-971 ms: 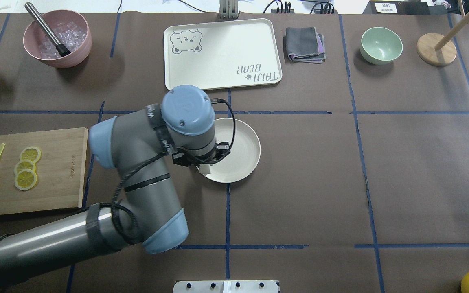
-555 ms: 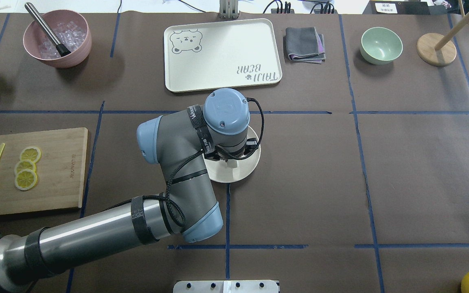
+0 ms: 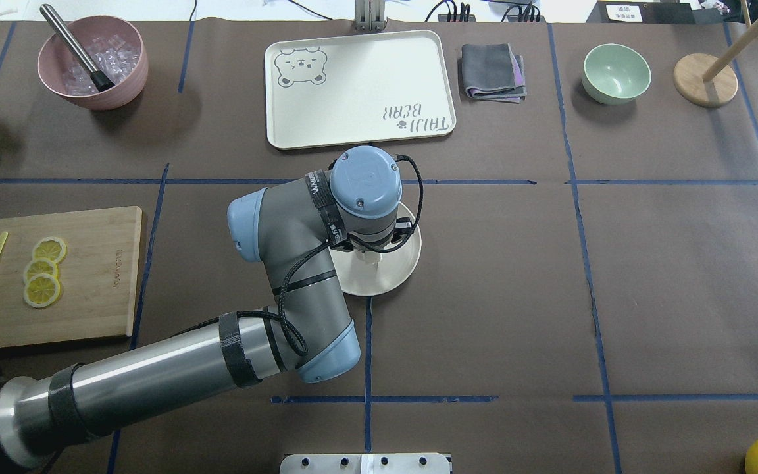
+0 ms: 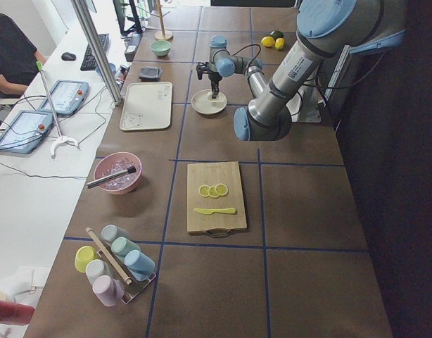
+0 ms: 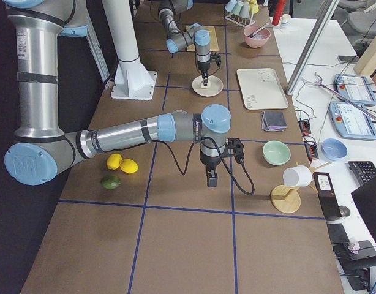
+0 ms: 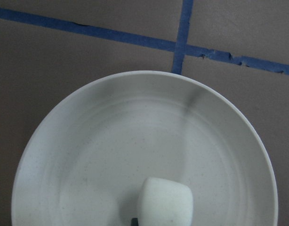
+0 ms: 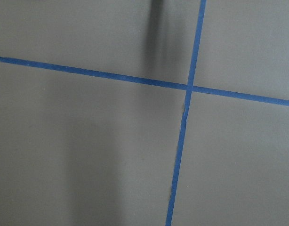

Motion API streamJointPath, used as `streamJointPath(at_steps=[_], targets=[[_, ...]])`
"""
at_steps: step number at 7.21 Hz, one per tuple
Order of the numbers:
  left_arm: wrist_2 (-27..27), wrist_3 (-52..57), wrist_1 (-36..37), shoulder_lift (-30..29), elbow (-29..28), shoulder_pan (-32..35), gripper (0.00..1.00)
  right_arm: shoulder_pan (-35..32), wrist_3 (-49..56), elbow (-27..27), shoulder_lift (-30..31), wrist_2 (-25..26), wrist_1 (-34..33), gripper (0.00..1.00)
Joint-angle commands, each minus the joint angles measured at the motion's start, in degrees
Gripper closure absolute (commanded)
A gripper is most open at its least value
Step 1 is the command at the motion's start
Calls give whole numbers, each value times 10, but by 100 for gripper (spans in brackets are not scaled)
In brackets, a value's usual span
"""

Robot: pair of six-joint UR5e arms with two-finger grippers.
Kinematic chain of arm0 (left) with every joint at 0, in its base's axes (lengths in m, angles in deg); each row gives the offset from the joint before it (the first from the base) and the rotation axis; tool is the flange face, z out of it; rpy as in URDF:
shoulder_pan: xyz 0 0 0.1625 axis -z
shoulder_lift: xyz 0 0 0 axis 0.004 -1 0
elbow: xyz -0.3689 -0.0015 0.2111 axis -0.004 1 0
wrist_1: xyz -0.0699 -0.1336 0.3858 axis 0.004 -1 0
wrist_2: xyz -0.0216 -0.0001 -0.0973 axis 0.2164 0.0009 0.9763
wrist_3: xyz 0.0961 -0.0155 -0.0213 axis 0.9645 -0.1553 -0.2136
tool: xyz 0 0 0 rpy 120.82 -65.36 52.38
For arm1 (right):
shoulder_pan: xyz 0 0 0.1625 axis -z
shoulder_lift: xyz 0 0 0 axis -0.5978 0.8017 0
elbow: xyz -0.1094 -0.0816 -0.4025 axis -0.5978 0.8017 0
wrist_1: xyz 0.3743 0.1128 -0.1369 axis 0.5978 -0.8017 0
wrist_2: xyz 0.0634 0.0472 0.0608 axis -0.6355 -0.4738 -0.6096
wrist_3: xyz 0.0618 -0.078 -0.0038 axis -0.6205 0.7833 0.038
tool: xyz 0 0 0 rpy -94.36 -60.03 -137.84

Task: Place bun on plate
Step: 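Carry the white bun with the left gripper over the white plate, then lower the bun onto the plate and open the left gripper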

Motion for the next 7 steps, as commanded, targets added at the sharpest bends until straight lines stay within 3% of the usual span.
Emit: streamJointPath(at_steps=[1,2,4,5,7], targets=[[-3,1,-12,0,-7,0,60,-1,1,0,0,0,0,0],[-2,4,-12,0,-6,2,35,-1,1,0,-1,0,0,0],[-2,13,-6,1,-5,4,7,-1,1,0,-1,0,0,0],[2,13,-3,0,-3,11,1,-1,0,0,-1,0,0,0],[83,41,68,18,51,62,1,-6,2,2,22,-16,5,0]])
